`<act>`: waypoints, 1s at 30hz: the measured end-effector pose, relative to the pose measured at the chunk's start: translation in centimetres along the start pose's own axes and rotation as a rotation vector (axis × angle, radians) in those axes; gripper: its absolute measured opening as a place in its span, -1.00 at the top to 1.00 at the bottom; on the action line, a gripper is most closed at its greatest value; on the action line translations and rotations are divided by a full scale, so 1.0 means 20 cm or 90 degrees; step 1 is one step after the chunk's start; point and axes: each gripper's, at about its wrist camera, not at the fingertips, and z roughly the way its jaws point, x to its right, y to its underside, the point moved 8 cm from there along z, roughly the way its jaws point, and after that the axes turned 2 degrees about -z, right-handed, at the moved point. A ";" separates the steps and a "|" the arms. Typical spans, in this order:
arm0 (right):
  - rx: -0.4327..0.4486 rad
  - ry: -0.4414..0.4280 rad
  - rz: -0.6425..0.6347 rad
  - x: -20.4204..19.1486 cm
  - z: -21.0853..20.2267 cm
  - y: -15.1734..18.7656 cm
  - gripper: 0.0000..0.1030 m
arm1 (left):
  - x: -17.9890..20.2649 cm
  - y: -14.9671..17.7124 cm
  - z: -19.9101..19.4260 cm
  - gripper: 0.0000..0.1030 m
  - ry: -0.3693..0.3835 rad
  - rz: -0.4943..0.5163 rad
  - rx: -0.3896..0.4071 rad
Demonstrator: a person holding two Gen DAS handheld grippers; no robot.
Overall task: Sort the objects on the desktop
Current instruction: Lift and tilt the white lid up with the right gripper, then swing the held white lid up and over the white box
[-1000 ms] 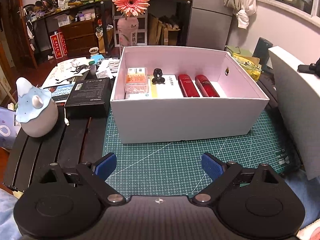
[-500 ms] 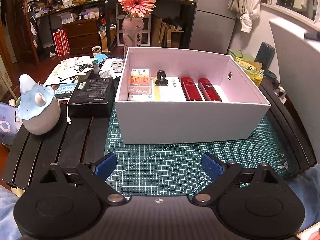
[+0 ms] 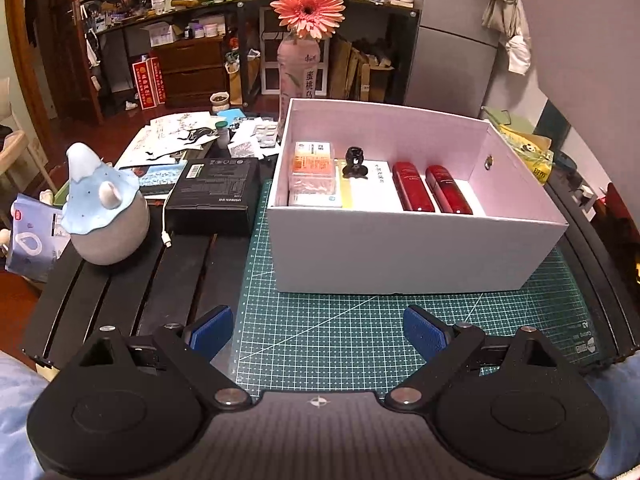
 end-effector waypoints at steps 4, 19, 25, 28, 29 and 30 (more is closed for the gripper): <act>-0.005 -0.040 0.000 -0.13 0.08 0.01 0.93 | -0.02 0.00 0.00 -0.80 -0.007 -0.007 -0.004; -0.056 -0.162 0.082 -0.30 0.48 0.27 0.93 | -0.10 0.01 0.04 -0.80 -0.019 -0.049 -0.024; -0.073 -0.182 0.116 -0.32 0.61 0.36 0.93 | -0.12 0.01 0.05 -0.80 -0.022 -0.063 -0.036; -0.068 -0.195 0.133 -0.31 0.64 0.38 0.93 | -0.13 0.02 0.06 -0.79 -0.018 -0.073 -0.044; -0.066 -0.199 0.139 -0.31 0.65 0.38 0.93 | -0.13 0.02 0.06 -0.79 -0.018 -0.075 -0.044; -0.064 -0.202 0.146 -0.30 0.66 0.38 0.93 | -0.14 0.02 0.06 -0.79 -0.018 -0.076 -0.045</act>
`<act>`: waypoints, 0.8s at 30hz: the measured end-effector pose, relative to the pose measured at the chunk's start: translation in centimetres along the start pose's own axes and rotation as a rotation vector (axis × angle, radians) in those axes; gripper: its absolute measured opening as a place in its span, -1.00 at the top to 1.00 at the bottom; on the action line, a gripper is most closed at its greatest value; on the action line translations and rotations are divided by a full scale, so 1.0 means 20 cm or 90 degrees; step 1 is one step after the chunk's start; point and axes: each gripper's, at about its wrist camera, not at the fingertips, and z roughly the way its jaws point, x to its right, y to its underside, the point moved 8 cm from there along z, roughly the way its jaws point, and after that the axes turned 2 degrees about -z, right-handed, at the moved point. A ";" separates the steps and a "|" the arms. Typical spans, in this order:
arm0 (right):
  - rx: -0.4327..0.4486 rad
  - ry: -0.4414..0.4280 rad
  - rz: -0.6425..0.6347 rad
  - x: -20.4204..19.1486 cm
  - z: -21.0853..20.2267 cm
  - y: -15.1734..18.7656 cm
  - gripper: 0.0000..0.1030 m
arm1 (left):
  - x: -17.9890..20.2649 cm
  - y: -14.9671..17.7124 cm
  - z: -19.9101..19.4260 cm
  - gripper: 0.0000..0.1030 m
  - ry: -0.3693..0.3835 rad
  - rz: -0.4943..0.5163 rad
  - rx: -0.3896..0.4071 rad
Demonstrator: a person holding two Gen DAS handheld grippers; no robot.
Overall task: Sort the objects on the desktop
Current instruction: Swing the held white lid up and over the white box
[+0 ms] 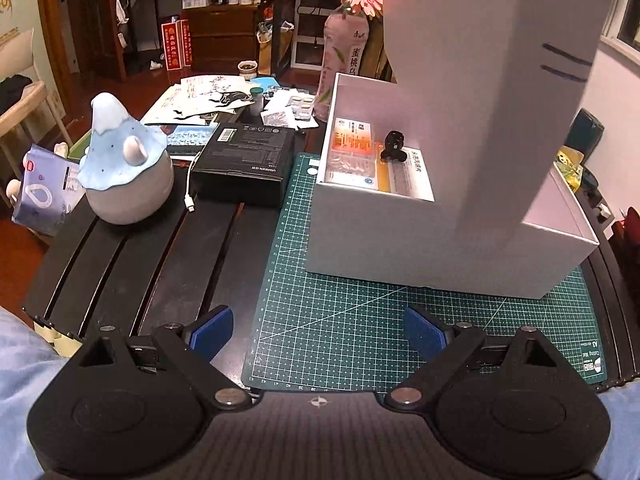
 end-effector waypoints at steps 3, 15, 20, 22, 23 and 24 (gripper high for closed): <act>0.011 -0.010 0.018 0.05 0.01 -0.02 0.93 | 0.00 0.00 0.00 -0.80 0.003 -0.003 -0.002; 0.049 -0.032 0.076 0.28 -0.08 -0.09 0.92 | 0.04 0.01 -0.01 -0.79 0.010 0.019 0.006; 0.060 -0.029 0.067 0.31 -0.13 -0.14 0.89 | 0.04 0.00 -0.02 -0.79 0.012 0.018 0.011; 0.059 -0.021 0.055 0.31 -0.13 -0.15 0.88 | 0.04 0.00 -0.03 -0.79 0.014 0.018 0.017; 0.057 -0.015 0.047 0.30 -0.14 -0.16 0.87 | 0.05 0.00 -0.03 -0.79 0.016 0.020 0.021; 0.055 -0.009 0.038 0.29 -0.14 -0.16 0.86 | 0.06 0.00 -0.04 -0.79 0.020 0.025 0.029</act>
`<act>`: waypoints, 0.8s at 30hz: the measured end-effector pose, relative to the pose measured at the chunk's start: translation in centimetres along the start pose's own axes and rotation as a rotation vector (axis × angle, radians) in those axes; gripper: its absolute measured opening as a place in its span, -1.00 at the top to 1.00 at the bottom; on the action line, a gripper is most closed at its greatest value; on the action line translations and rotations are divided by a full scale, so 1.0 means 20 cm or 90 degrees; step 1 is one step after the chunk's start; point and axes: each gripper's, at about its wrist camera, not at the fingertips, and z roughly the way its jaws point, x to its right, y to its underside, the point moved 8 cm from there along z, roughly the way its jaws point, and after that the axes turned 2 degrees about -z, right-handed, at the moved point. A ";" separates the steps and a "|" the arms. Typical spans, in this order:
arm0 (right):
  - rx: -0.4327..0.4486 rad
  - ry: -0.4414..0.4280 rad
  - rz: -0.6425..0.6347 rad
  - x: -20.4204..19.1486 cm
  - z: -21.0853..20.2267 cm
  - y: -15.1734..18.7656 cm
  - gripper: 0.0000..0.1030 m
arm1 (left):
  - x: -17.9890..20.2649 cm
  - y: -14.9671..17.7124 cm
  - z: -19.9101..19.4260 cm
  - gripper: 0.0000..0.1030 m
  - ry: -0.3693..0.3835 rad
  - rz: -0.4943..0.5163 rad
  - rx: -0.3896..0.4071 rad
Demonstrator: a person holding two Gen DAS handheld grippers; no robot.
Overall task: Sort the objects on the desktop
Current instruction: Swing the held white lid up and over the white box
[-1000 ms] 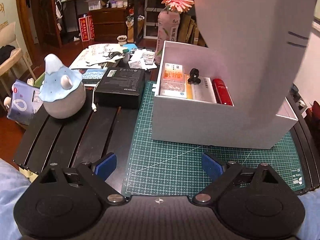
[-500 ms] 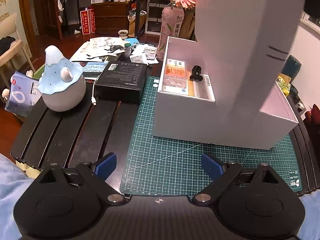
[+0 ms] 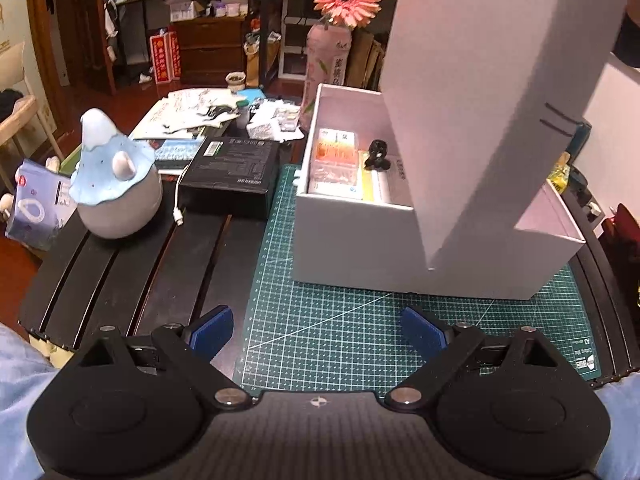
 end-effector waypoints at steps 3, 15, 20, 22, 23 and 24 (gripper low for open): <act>-0.004 0.012 -0.019 -0.02 -0.01 -0.01 0.85 | 0.04 -0.01 -0.03 -0.79 0.014 0.016 0.027; -0.014 0.042 -0.045 -0.05 -0.05 -0.07 0.79 | 0.15 -0.12 -0.20 -0.74 0.083 0.041 0.173; -0.021 0.050 -0.053 -0.06 -0.04 -0.07 0.78 | 0.23 -0.12 -0.24 -0.74 0.134 0.074 0.195; -0.025 0.051 -0.056 -0.06 -0.03 -0.07 0.78 | 0.27 -0.11 -0.25 -0.74 0.140 0.097 0.199; -0.027 0.051 -0.057 -0.06 -0.03 -0.07 0.78 | 0.28 -0.11 -0.25 -0.74 0.142 0.106 0.199; -0.029 0.052 -0.058 -0.06 -0.03 -0.07 0.78 | 0.29 -0.10 -0.25 -0.74 0.144 0.114 0.199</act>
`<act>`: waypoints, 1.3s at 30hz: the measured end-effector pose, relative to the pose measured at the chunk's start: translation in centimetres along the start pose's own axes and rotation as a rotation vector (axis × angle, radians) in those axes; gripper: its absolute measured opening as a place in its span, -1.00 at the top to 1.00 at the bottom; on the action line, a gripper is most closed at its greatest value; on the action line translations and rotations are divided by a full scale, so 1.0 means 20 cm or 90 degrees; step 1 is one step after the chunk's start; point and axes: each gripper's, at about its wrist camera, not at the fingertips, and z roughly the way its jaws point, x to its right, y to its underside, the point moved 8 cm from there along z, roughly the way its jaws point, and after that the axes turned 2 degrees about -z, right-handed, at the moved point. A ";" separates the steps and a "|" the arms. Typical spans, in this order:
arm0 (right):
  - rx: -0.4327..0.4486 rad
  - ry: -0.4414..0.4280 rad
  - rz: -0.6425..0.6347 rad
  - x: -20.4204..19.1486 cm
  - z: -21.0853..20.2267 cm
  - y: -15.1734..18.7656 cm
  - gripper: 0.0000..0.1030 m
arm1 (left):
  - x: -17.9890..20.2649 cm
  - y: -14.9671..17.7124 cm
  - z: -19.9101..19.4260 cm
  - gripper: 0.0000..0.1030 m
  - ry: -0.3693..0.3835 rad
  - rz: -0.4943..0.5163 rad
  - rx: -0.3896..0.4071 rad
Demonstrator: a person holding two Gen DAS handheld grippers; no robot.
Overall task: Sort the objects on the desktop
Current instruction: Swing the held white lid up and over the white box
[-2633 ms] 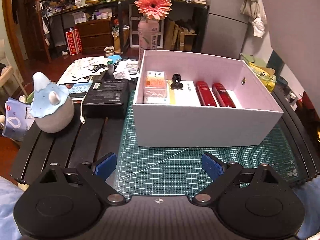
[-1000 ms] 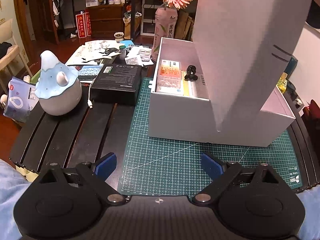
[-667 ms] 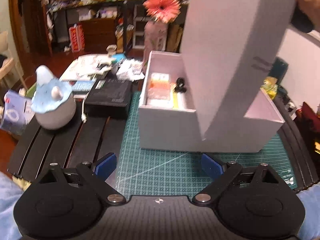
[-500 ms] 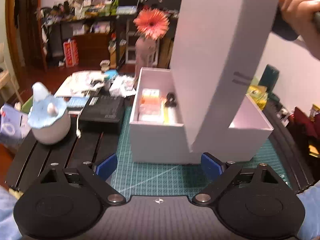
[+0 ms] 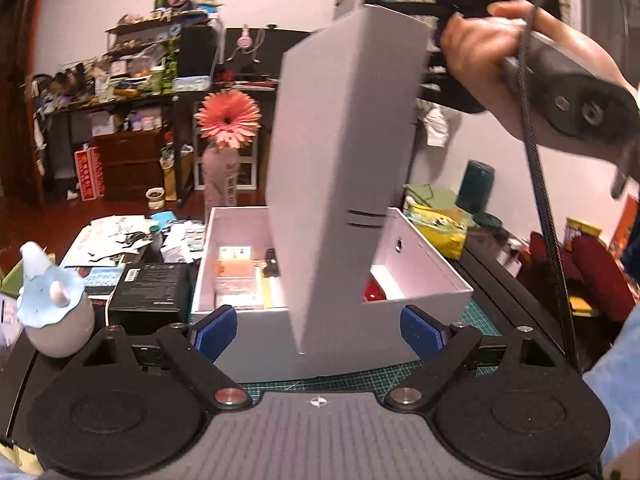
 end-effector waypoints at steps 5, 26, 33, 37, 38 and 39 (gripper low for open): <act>0.003 -0.004 0.009 0.01 -0.01 0.00 0.78 | 0.00 -0.02 0.05 -0.75 -0.012 -0.014 0.012; -0.008 -0.004 0.002 0.04 -0.03 -0.04 0.76 | 0.04 -0.12 0.20 -0.49 0.025 -0.049 0.034; -0.012 -0.006 -0.002 0.03 -0.03 -0.03 0.76 | 0.06 -0.12 0.23 -0.20 0.018 -0.042 0.030; -0.020 -0.003 -0.011 0.02 -0.02 -0.03 0.76 | 0.04 -0.12 0.25 -0.02 0.007 -0.047 0.026; -0.021 0.000 -0.014 0.02 -0.02 -0.04 0.75 | 0.05 -0.12 0.25 -0.01 0.006 -0.046 0.027; -0.023 0.001 -0.016 0.02 -0.02 -0.04 0.75 | 0.05 -0.12 0.25 -0.01 0.005 -0.044 0.028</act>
